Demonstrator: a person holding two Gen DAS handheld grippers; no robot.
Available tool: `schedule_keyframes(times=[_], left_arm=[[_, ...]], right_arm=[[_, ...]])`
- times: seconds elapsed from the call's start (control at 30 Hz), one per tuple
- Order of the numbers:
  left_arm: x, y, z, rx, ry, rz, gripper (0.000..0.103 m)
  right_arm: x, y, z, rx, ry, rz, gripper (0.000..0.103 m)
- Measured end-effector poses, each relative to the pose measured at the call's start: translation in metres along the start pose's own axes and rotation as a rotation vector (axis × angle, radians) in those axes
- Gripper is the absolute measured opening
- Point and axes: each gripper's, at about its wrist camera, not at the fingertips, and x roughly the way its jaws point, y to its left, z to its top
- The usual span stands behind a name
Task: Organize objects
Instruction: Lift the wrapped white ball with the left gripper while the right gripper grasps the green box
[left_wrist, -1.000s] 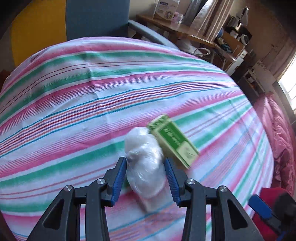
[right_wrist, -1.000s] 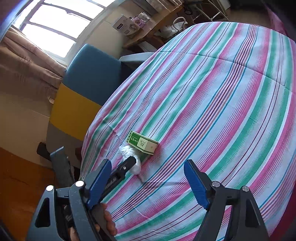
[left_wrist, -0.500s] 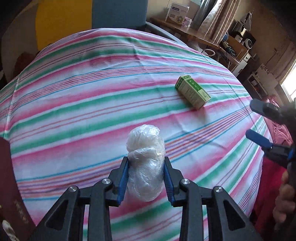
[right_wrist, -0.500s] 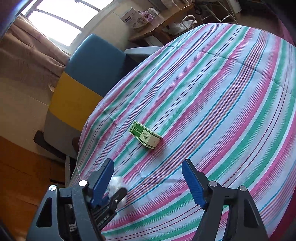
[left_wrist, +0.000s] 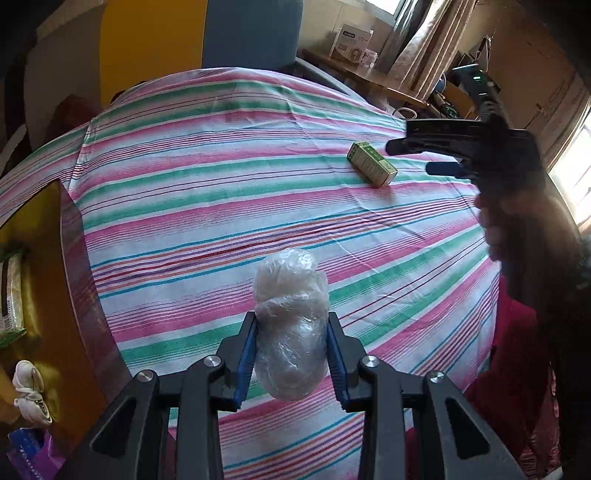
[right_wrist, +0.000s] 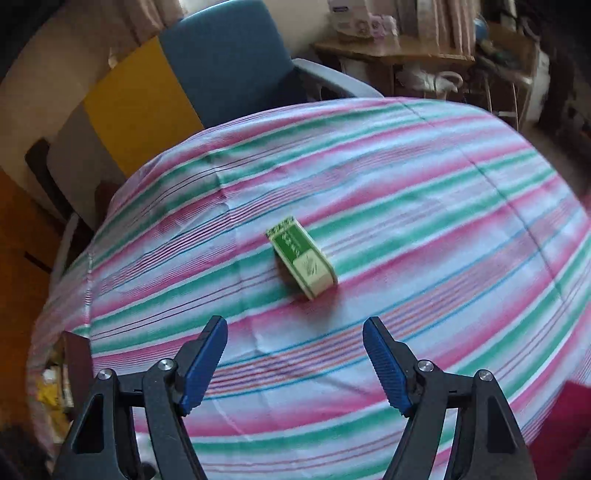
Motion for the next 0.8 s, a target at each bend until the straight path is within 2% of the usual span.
schedule_keyframes(times=[0.07,0.23,0.27,0.3,0.33,0.5,0.6,0.7,0.8], left_arm=[[-0.011,0.004,-0.002,-0.012,-0.014,-0.013,0.035],[-0.031,0.016,-0.007,-0.043,-0.039,-0.031,0.035],[-0.034,0.018,-0.008,-0.046,-0.043,-0.029,0.035],[-0.038,0.022,-0.010,-0.050,-0.051,-0.024,0.035],[-0.042,0.026,-0.013,-0.056,-0.059,-0.019,0.035],[-0.057,0.044,-0.017,-0.098,-0.105,0.025,0.035],[-0.074,0.054,-0.022,-0.107,-0.159,0.084,0.035],[-0.092,0.065,-0.030,-0.105,-0.207,0.153,0.035],[-0.109,0.074,-0.040,-0.107,-0.242,0.205,0.035]], right_arm=[[0.022,0.008,0.014,-0.069,0.023,-0.071,0.076],[0.077,0.011,0.032,-0.123,0.098,-0.200,0.073],[0.081,0.010,0.032,-0.121,0.099,-0.198,0.064],[0.085,0.010,0.031,-0.127,0.105,-0.181,0.035],[0.087,0.012,0.028,-0.135,0.119,-0.179,0.031],[0.070,0.048,-0.001,-0.269,0.136,-0.089,0.031],[0.054,0.074,-0.025,-0.306,0.181,0.029,0.031],[0.040,0.102,-0.053,-0.379,0.186,0.080,0.031],[0.040,0.124,-0.079,-0.460,0.192,0.072,0.031]])
